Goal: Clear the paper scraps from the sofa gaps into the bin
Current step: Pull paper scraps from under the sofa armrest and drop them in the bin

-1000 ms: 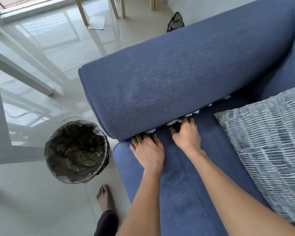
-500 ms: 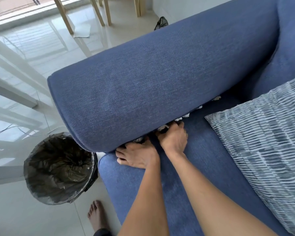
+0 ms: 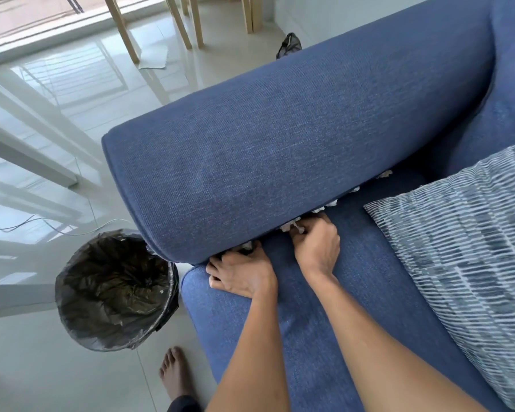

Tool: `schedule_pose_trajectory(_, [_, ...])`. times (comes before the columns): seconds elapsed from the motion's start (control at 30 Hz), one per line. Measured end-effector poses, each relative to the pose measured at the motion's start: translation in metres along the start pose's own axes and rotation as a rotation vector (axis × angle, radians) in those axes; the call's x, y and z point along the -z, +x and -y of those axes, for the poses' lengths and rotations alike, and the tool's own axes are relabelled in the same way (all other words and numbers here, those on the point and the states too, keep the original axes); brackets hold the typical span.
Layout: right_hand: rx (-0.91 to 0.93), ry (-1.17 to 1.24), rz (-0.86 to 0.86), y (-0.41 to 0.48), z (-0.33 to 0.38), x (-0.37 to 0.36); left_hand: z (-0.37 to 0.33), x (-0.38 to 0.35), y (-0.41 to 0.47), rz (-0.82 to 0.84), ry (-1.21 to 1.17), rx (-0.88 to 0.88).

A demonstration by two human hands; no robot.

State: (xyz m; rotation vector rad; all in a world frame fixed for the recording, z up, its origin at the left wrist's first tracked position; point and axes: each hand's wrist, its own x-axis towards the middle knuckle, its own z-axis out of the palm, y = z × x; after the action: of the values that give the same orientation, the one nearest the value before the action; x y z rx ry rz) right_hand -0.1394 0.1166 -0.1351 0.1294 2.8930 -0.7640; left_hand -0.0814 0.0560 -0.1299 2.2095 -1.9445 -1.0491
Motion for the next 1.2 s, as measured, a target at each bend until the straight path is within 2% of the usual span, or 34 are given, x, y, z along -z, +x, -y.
schedule_pose_trajectory(0.17, [0.058, -0.014, 0.017, -0.004, -0.004, 0.006, 0.012, 0.002, 0.014, -0.028, -0.092, -0.087])
schedule_pose_trajectory(0.37, [0.107, -0.057, 0.025, -0.011, -0.008, 0.012, 0.017, 0.011, 0.015, -0.007, -0.323, -0.070])
schedule_pose_trajectory(0.73, [0.234, -0.106, 0.068, -0.028, -0.014, 0.029, 0.021, 0.018, 0.011, 0.056, -0.334, -0.041])
schedule_pose_trajectory(0.9, [0.176, -0.111, 0.106, -0.020, -0.004, 0.030, 0.020, 0.022, 0.012, 0.087, -0.343, -0.092])
schedule_pose_trajectory(1.03, [0.063, -0.178, 0.234, -0.004, 0.008, 0.021, 0.022, 0.028, 0.013, 0.108, -0.358, -0.114])
schedule_pose_trajectory(1.2, [0.027, -0.213, 0.234, -0.004, 0.013, 0.027, 0.025, 0.042, 0.009, 0.177, -0.353, -0.132])
